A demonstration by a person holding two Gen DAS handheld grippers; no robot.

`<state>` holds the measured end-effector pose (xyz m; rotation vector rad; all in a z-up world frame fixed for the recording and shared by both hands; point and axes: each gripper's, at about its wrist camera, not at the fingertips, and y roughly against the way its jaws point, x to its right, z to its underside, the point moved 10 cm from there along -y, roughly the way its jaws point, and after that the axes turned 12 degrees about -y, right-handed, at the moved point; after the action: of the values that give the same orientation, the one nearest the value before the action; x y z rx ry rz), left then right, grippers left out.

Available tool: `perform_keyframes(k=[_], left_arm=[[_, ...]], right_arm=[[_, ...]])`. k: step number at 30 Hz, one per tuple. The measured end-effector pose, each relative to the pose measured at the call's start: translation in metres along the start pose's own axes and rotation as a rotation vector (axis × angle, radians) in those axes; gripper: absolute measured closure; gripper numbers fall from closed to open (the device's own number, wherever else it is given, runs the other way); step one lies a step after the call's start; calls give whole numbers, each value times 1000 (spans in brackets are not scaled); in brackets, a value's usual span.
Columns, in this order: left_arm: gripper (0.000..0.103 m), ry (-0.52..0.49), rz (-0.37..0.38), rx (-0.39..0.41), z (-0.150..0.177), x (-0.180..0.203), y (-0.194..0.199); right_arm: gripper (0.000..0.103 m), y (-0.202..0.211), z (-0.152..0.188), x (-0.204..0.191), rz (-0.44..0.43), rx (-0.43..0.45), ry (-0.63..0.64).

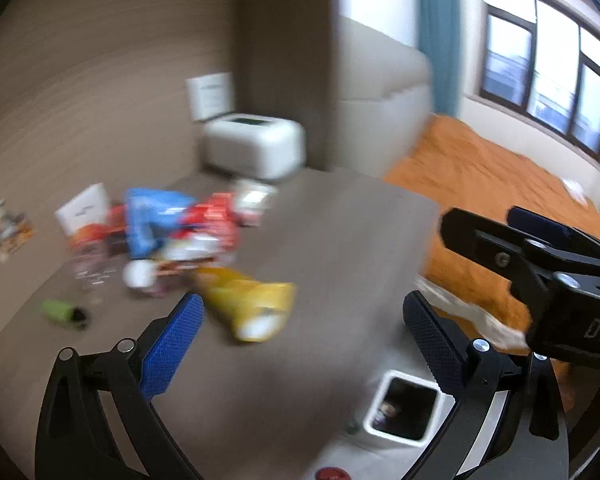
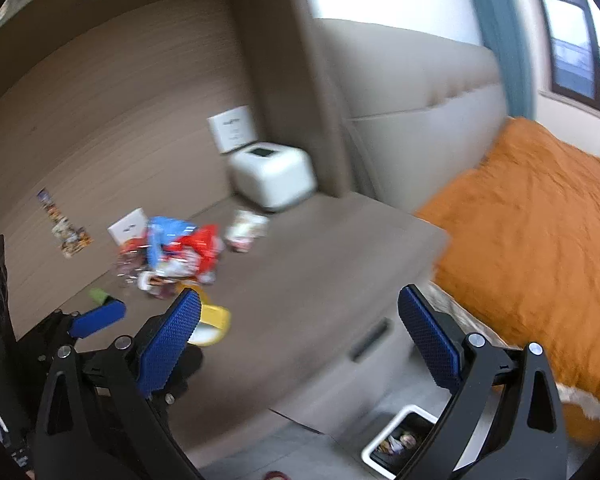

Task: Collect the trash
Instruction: 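Move both tools back up to the desk, then grasp the green tube with the left tool while the right tool grasps the red wrapper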

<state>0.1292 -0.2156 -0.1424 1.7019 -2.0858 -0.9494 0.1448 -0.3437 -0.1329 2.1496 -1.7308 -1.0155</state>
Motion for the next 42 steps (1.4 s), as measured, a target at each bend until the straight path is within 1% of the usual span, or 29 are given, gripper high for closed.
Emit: perform_keyframes(k=[2,4,7,11,15,18,21,23,26,27,28,30,34,37,40,41,42], left_arm=[[5,36,-53,-7,0,-36,2],[5,82,-124,-8,7,-78,7],[5,163,-237,-56,22,-135,7],[5,287,-323,-122,46,-207,2],[5,351,-373,-172,65,-250,-10],[5,367,-414,-213,72,-263,-25],[5,408,-443,-257,83,-278,-39],[5,431,-471,-282,92,-285,-43],[5,440,-476,-324,108,-289,-52],[5,443,-463,-345,116,-289,-57],[4,452,-450,-348,120,-289,-60],[5,498,-420,-325,124,-292,-60],[5,538,-407,-327,129,-290,-58],[4,587,-342,-342,122,-288,-76],[6,571,-357,-354,118,-286,-84],[9,571,-354,-363,118,-284,-87],[20,574,-340,-373,122,-282,-91]], right_arm=[[5,-9,0,-26,-16,-18,27],[5,-20,2,-54,-49,-41,49],[5,-35,5,-85,-61,-61,101],[5,-57,10,-117,-49,-74,143],[5,-84,18,-137,-28,-103,163],[5,-106,23,-142,2,-127,162],[5,-130,25,-137,65,-142,155],[5,-147,26,-133,94,-168,127],[5,-168,28,-129,125,-193,94],[5,-175,29,-128,133,-199,87],[5,-180,29,-128,139,-203,83],[5,-190,33,-129,145,-216,94],[5,-199,40,-135,154,-231,160],[5,-202,42,-135,149,-229,183],[5,-205,44,-134,146,-242,179],[5,-205,43,-134,143,-241,176],[5,-205,41,-133,138,-238,173]])
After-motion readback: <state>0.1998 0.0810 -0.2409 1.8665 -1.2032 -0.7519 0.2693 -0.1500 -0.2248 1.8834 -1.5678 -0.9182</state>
